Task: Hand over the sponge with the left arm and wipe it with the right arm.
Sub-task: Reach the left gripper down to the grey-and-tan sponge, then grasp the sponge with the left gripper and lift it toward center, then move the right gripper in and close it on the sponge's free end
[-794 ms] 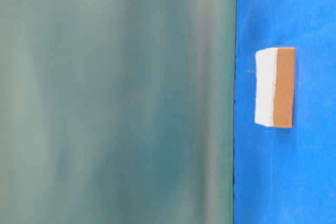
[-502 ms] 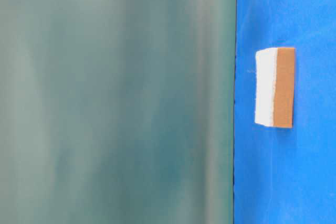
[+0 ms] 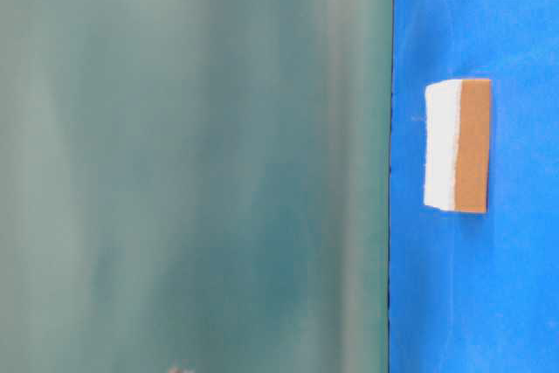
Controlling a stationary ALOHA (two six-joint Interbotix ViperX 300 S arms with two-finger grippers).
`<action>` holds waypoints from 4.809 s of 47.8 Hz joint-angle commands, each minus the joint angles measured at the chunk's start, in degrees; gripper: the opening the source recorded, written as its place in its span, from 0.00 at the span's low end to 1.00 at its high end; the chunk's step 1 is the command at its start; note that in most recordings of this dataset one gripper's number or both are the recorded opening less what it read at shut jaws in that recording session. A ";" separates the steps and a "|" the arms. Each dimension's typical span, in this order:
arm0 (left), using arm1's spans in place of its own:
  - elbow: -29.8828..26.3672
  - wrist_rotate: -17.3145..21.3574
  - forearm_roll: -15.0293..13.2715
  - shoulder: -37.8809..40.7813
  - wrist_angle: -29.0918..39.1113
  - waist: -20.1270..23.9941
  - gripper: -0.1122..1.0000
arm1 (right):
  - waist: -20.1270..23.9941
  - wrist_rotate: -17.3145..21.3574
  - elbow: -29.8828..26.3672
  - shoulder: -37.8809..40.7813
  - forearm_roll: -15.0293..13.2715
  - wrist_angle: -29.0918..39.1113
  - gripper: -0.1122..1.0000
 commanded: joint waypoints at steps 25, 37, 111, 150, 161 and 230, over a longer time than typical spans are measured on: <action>-14.94 2.37 0.09 29.53 -1.41 6.15 0.95 | -0.26 0.09 -1.85 0.53 0.09 -0.44 0.10; -20.21 4.66 0.09 38.85 -1.41 6.86 0.95 | -0.62 0.09 -1.76 0.97 0.18 -0.44 0.10; -26.63 8.00 -0.09 47.29 2.37 8.17 0.40 | -3.16 0.18 -1.32 2.99 0.62 -0.26 0.10; -27.69 -2.55 -0.44 32.87 15.56 -10.72 0.39 | -3.08 0.26 -1.93 5.89 0.62 -0.53 0.10; -27.60 -4.22 -0.44 32.96 15.56 -11.69 0.39 | -3.08 1.58 -3.25 7.91 0.62 -0.26 0.10; -27.51 -3.43 -0.26 32.96 15.73 -11.69 0.39 | 1.41 11.34 -26.02 38.85 2.72 8.96 0.77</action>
